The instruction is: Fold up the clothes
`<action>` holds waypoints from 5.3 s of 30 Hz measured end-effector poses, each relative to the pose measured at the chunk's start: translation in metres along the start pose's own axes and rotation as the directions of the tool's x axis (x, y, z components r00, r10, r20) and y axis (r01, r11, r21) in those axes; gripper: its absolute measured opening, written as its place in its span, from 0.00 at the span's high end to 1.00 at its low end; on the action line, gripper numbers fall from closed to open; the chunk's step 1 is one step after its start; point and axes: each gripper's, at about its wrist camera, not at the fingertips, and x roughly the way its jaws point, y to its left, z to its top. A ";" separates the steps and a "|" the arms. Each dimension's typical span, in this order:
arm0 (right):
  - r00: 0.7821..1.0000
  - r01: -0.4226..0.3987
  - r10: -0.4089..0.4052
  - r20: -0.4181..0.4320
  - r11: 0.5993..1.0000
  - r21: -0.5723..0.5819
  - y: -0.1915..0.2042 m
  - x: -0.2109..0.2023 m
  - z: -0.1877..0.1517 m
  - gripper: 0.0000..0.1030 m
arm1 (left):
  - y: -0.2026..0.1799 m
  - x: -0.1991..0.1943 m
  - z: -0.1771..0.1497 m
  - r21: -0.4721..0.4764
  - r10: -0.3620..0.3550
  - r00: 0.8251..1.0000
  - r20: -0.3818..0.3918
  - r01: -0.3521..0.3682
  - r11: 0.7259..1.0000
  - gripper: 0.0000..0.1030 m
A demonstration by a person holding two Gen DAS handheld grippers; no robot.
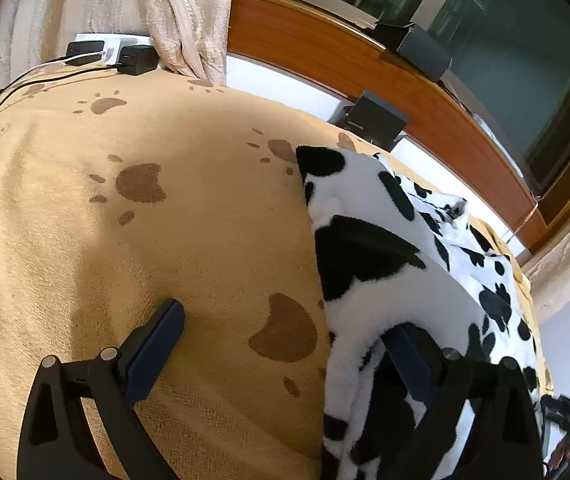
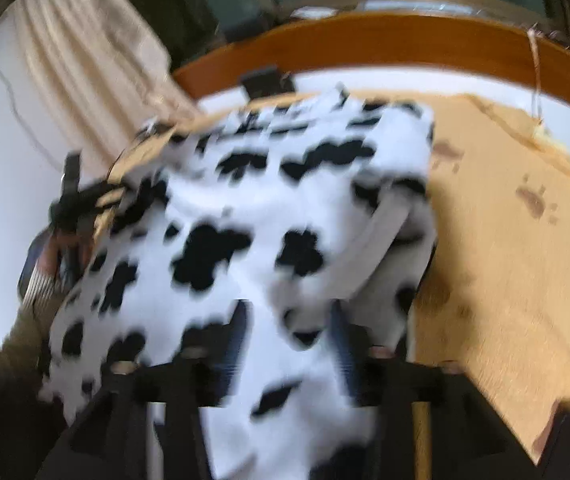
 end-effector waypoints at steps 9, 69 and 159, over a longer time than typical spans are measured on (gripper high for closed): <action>0.991 0.056 -0.072 0.115 0.990 0.132 -0.030 -0.029 0.003 0.44 | 0.007 -0.003 0.000 -0.013 0.028 1.000 0.010 -0.028 1.000 0.05; 0.909 0.273 -0.188 0.372 0.943 -0.191 0.020 -0.001 0.136 0.79 | -0.001 0.067 0.114 -0.131 -0.139 0.987 -0.076 0.129 0.983 0.83; 0.975 -0.211 0.144 -0.167 0.830 -0.516 0.276 0.320 0.298 0.90 | -0.012 -0.031 -0.001 0.420 -0.139 0.988 -0.070 0.156 0.894 0.87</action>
